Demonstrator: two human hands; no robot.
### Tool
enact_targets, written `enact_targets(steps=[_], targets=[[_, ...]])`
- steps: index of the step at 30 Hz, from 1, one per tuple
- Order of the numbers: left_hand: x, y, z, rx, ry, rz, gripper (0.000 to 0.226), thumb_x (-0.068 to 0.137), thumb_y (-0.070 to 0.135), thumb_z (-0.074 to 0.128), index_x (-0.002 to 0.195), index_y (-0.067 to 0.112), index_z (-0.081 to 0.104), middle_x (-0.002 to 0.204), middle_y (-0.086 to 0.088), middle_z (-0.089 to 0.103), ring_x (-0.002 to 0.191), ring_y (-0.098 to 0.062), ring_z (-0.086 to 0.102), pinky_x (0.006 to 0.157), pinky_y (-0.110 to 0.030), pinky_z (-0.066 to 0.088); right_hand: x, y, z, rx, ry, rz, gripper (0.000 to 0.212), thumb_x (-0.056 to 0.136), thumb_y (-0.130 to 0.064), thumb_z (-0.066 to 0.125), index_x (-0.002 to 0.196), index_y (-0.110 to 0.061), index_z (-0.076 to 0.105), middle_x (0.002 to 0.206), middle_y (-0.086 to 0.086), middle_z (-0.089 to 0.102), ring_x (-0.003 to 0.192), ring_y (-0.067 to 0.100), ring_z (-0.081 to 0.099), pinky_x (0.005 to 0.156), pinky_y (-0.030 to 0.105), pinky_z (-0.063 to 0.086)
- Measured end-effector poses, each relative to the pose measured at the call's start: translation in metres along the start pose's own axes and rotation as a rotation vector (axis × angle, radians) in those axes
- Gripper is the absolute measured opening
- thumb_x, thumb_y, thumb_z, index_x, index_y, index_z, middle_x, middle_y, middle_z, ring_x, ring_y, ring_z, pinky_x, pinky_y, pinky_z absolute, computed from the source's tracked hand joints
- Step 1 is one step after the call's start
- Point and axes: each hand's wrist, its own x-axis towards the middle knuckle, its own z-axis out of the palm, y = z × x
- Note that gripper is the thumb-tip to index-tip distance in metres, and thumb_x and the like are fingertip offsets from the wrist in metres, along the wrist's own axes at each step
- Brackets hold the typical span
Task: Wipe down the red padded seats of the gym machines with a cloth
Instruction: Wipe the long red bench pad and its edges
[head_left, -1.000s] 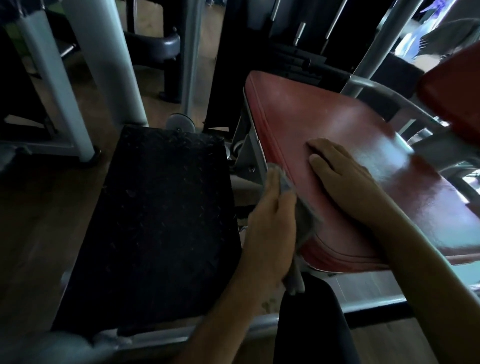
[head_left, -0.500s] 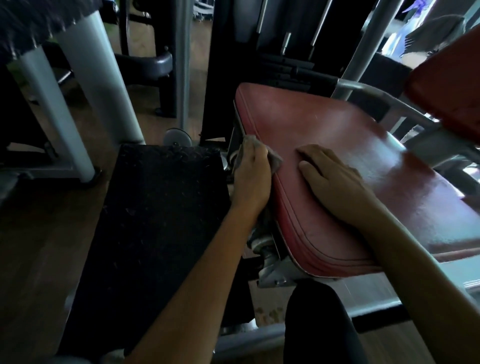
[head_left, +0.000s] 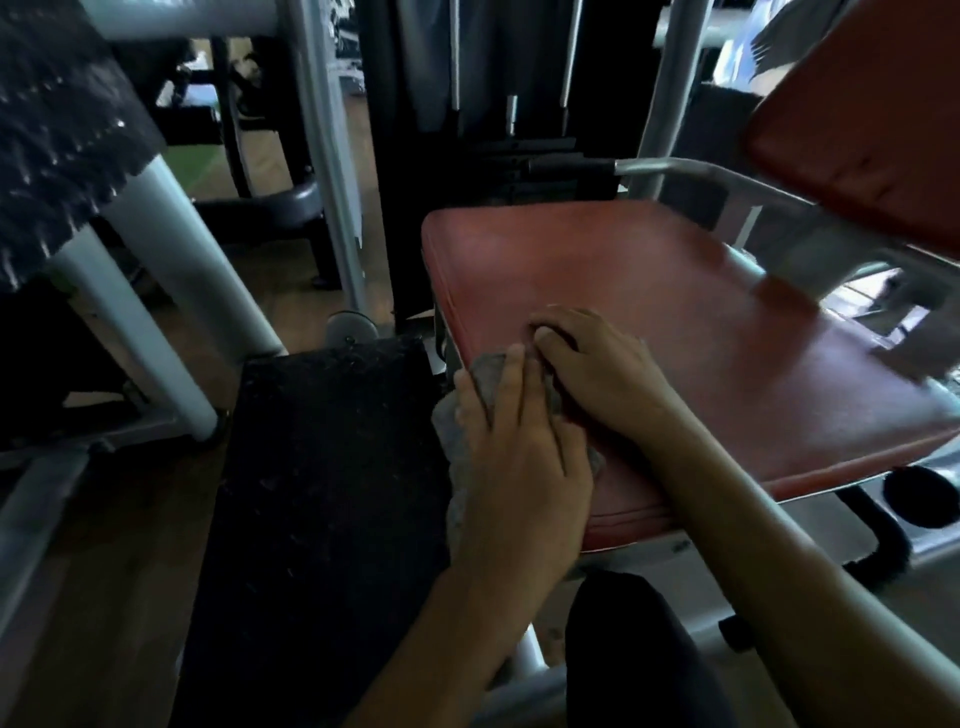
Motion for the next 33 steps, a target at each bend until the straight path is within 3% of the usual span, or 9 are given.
enact_targets(steps=[7, 11, 14, 16, 18, 21, 24, 26, 33], targets=[[0.030, 0.025, -0.001, 0.614, -0.183, 0.206, 0.084, 0.083, 0.047, -0.012, 0.160, 0.019, 0.006, 0.168, 0.000, 0.005, 0.153, -0.037, -0.004, 0.124, -0.049, -0.004, -0.008, 0.012, -0.018, 0.628, 0.211, 0.159, 0.028, 0.096, -0.030, 0.054, 0.118, -0.028, 0.071, 0.102, -0.012, 0.072, 0.096, 0.005, 0.065, 0.085, 0.026, 0.049], [0.052, 0.044, 0.016, 0.694, -0.381, 0.257, 0.064, 0.104, 0.046, 0.020, 0.160, 0.020, 0.002, 0.168, -0.005, -0.001, 0.153, -0.039, -0.009, 0.124, -0.052, -0.005, -0.016, 0.017, -0.035, 0.657, 0.286, 0.143, 0.026, 0.097, -0.028, 0.054, 0.118, -0.029, 0.070, 0.103, -0.015, 0.070, 0.093, -0.006, 0.062, 0.079, 0.014, 0.048], [0.070, 0.061, 0.015, 0.446, -0.394, 0.163, 0.055, 0.104, 0.033, 0.037, 0.155, 0.014, 0.027, 0.162, -0.013, 0.023, 0.150, -0.040, 0.014, 0.122, -0.053, 0.010, -0.018, 0.015, -0.052, 0.585, 0.320, 0.126, 0.026, 0.097, -0.026, 0.053, 0.118, -0.030, 0.069, 0.097, -0.019, 0.067, 0.088, -0.016, 0.058, 0.065, -0.002, 0.039], [0.079, 0.065, -0.002, -0.136, -0.253, 0.048, 0.034, 0.101, 0.017, 0.045, 0.131, 0.012, 0.060, 0.130, -0.012, 0.061, 0.122, -0.028, 0.054, 0.104, -0.043, 0.039, -0.019, 0.010, -0.061, 0.563, 0.324, 0.141, 0.026, 0.098, -0.024, 0.052, 0.116, -0.028, 0.070, 0.095, -0.017, 0.068, 0.085, -0.010, 0.061, 0.059, 0.001, 0.039], [0.082, 0.059, -0.027, -0.507, 0.080, -0.041, 0.030, 0.097, 0.005, 0.045, 0.104, 0.018, 0.072, 0.096, -0.003, 0.070, 0.085, -0.017, 0.061, 0.077, -0.030, 0.046, -0.021, 0.002, -0.062, 0.491, 0.304, 0.153, 0.027, 0.099, -0.025, 0.050, 0.119, -0.027, 0.069, 0.100, -0.011, 0.070, 0.084, 0.000, 0.061, 0.065, 0.013, 0.042], [0.088, 0.034, -0.050, -0.477, 0.311, -0.089, 0.035, 0.091, -0.001, 0.045, 0.086, 0.024, 0.069, 0.086, 0.002, 0.067, 0.073, -0.009, 0.057, 0.067, -0.023, 0.043, -0.021, -0.017, -0.038, 0.176, 0.076, 0.126, 0.036, 0.101, -0.036, 0.039, 0.127, -0.025, 0.062, 0.121, 0.006, 0.064, 0.106, 0.023, 0.057, 0.087, 0.031, 0.042], [0.095, 0.023, -0.050, -0.412, 0.248, -0.150, 0.030, 0.092, 0.001, 0.047, 0.088, 0.021, 0.069, 0.092, 0.008, 0.066, 0.089, -0.006, 0.059, 0.075, -0.016, 0.043, -0.021, -0.023, -0.004, -0.130, -0.191, 0.105, 0.062, 0.098, -0.060, 0.020, 0.151, -0.028, 0.032, 0.159, 0.020, 0.022, 0.148, 0.039, 0.015, 0.119, 0.052, 0.014], [0.099, 0.021, -0.045, -0.368, 0.202, -0.132, 0.027, 0.094, 0.001, 0.047, 0.095, 0.017, 0.069, 0.091, 0.009, 0.065, 0.091, -0.007, 0.061, 0.074, -0.007, 0.042, -0.018, -0.013, 0.002, -0.188, -0.221, 0.109, 0.071, 0.097, -0.067, 0.019, 0.157, -0.030, 0.013, 0.165, 0.017, -0.003, 0.152, 0.035, -0.010, 0.121, 0.051, -0.004], [0.115, 0.016, -0.020, -0.173, 0.078, 0.093, 0.029, 0.097, -0.003, 0.045, 0.111, 0.008, 0.068, 0.114, -0.002, 0.067, 0.108, -0.006, 0.058, 0.079, 0.003, 0.037, 0.002, 0.034, -0.023, -0.252, -0.218, 0.191, 0.070, 0.097, -0.064, 0.023, 0.158, -0.034, 0.003, 0.167, 0.000, 0.002, 0.153, 0.021, -0.004, 0.122, 0.050, -0.003]])
